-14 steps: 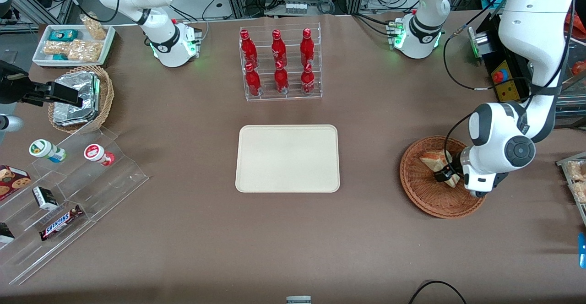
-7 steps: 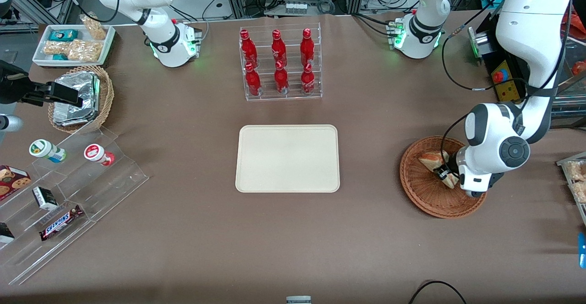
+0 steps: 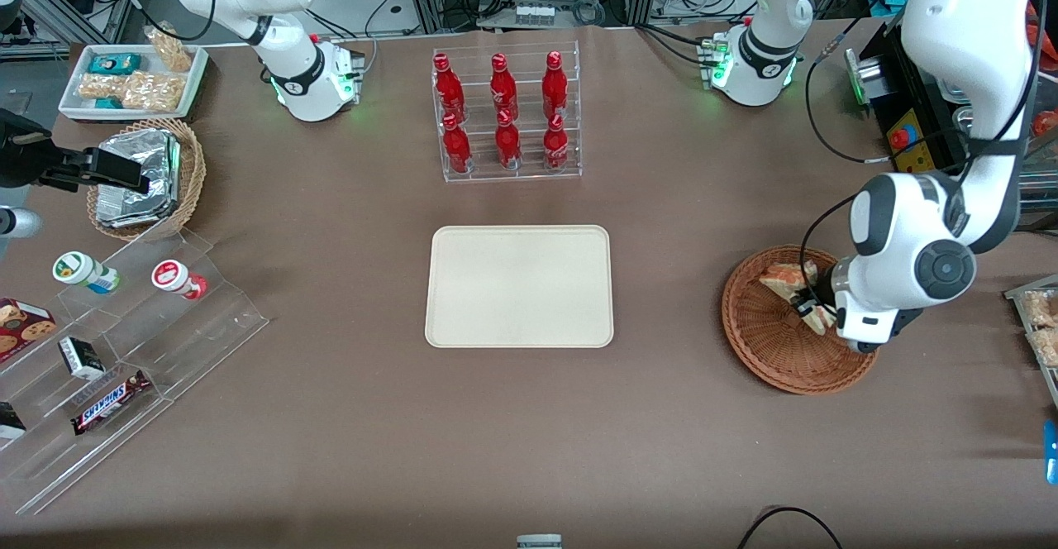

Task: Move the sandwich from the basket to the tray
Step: 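Lift the sandwich and carry it over the cream tray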

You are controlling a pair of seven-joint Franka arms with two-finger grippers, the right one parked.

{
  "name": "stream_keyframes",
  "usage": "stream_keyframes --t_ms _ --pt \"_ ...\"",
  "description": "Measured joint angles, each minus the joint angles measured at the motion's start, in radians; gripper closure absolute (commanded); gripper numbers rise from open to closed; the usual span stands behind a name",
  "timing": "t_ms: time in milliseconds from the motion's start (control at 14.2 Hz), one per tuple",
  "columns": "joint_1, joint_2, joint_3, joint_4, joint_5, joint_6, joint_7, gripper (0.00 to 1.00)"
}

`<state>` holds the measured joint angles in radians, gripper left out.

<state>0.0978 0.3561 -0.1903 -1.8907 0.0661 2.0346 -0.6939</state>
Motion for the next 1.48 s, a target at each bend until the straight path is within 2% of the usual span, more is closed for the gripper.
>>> stream_keyframes --t_ms 211,422,633,844,1055,1266,1477 --pt "-0.1 -0.038 -0.019 0.023 0.0 -0.009 0.002 0.86" --pt "-0.276 -0.015 -0.027 0.076 0.001 -0.02 0.011 0.85" --pt "-0.454 0.102 -0.032 0.215 -0.013 -0.041 -0.002 0.83" --pt "-0.559 0.256 -0.056 0.361 -0.029 -0.045 -0.013 0.77" --pt "-0.655 0.354 -0.059 0.439 -0.029 -0.038 -0.097 0.75" --pt "-0.707 0.382 -0.059 0.463 -0.029 0.016 -0.16 0.68" --pt "-0.727 0.401 -0.059 0.473 -0.029 0.034 -0.185 0.5"
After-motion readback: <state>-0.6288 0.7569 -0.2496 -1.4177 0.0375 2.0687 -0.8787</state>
